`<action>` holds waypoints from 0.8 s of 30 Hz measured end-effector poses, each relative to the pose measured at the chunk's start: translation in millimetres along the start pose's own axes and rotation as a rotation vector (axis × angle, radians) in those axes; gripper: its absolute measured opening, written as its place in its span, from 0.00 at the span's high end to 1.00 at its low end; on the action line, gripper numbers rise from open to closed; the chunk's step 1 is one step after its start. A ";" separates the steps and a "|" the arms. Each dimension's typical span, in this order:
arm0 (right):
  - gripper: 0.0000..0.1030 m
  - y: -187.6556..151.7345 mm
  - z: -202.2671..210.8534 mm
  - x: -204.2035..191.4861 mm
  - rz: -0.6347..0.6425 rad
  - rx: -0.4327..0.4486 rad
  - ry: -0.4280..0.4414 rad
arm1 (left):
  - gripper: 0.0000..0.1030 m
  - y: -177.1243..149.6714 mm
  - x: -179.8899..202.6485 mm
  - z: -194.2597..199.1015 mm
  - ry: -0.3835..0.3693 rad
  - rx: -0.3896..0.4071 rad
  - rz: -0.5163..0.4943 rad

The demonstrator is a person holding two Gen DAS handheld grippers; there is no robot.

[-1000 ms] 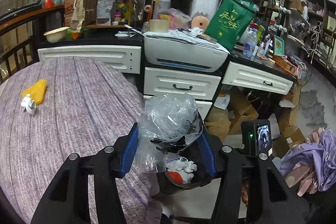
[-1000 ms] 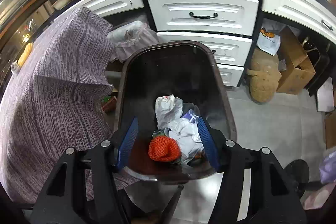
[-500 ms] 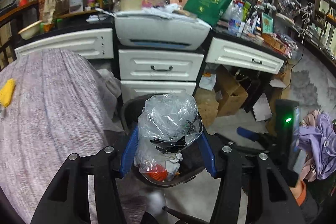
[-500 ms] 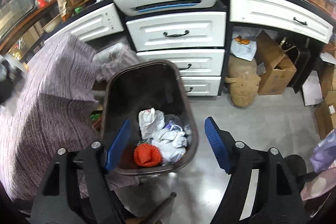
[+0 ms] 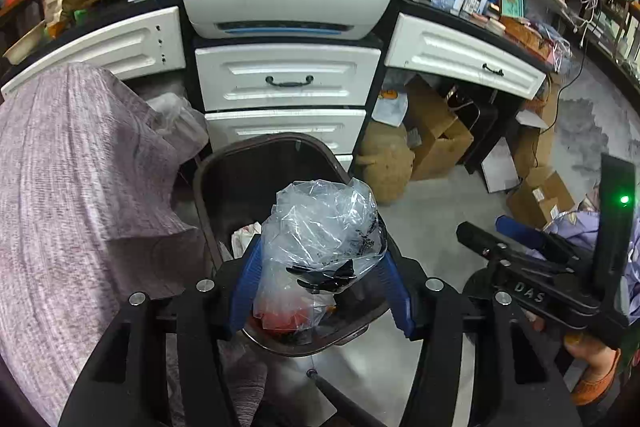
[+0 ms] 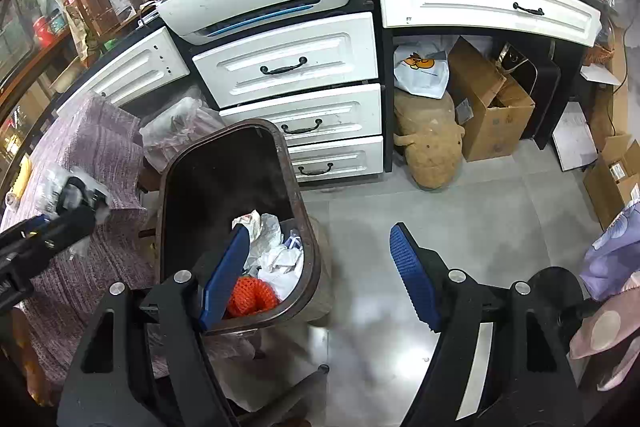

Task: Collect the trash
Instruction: 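Move the clear plastic bag over the bin and open the left tool, then bring both tools back over the table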

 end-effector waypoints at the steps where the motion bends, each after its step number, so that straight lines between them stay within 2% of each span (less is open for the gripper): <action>1: 0.30 0.3 -0.1 0.7 -0.002 0.000 -0.001 | 0.44 -0.9 0.8 -2.4 -0.004 -0.008 -0.006; 3: 0.30 0.7 -1.0 2.4 -0.006 -0.001 -0.004 | 0.38 -3.0 3.0 -5.4 -0.005 -0.021 -0.020; 5: 0.30 0.9 -1.9 4.3 -0.010 -0.004 -0.006 | 0.26 -4.5 4.1 -5.8 -0.003 -0.019 -0.026; 7: 0.29 0.7 -2.6 6.0 -0.015 -0.005 -0.011 | 0.22 -5.2 5.4 -6.6 -0.016 -0.021 -0.024; 10: 0.25 0.2 -3.5 5.8 -0.023 -0.005 -0.014 | 0.20 -6.4 9.6 -5.5 -0.037 -0.024 -0.029; 16: 0.23 -0.8 -3.5 1.6 -0.020 -0.007 -0.005 | 0.15 -8.1 16.0 4.9 -0.055 -0.003 -0.039; 24: 0.22 3.2 5.1 -23.2 0.010 0.003 0.036 | 0.14 -9.2 12.9 39.6 -0.060 0.056 -0.007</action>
Point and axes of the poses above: each gripper's, at about its wrist camera, not at the fingertips, and z roughly against the way its jaws point, x to its right, y to its top, the point moved 8 cm from there along -z, roughly the way its jaws point, and after that the axes turned 8 degrees about -y, right-handed, at the moved point
